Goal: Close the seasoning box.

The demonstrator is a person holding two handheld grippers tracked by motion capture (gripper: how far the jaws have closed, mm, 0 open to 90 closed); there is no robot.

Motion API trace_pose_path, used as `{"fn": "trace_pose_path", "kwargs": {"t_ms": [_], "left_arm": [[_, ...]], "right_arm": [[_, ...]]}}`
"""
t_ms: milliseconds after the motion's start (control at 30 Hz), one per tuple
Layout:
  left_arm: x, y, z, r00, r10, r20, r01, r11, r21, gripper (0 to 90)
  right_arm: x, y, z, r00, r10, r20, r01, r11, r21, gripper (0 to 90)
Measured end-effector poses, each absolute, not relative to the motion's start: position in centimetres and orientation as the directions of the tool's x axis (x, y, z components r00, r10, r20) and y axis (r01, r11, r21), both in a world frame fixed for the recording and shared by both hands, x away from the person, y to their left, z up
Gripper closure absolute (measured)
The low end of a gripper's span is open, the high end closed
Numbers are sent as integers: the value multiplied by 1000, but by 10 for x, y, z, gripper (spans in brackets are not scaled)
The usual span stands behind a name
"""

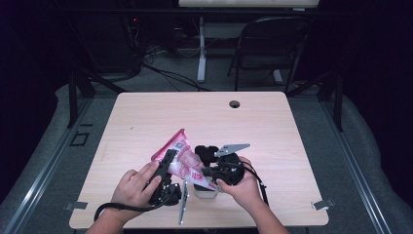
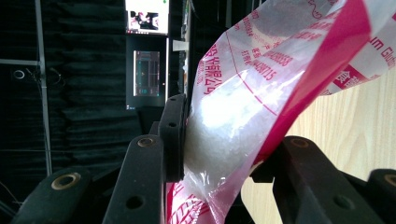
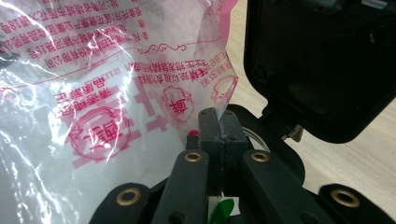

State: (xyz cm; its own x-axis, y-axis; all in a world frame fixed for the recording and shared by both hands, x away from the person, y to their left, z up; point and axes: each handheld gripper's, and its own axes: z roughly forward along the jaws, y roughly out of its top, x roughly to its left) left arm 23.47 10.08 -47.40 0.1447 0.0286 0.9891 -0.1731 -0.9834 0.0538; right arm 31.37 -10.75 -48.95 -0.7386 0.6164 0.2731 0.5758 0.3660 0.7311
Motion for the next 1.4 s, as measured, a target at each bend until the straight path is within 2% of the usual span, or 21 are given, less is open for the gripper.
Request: {"fn": "trace_pose_path", "kwargs": {"t_ms": [1400], "left_arm": [[233,103,-470,161,-13,987,-177,-984,16,659]], "right_arm": [[316,-112,-490,-723,636,271,578,342,741,900]]}}
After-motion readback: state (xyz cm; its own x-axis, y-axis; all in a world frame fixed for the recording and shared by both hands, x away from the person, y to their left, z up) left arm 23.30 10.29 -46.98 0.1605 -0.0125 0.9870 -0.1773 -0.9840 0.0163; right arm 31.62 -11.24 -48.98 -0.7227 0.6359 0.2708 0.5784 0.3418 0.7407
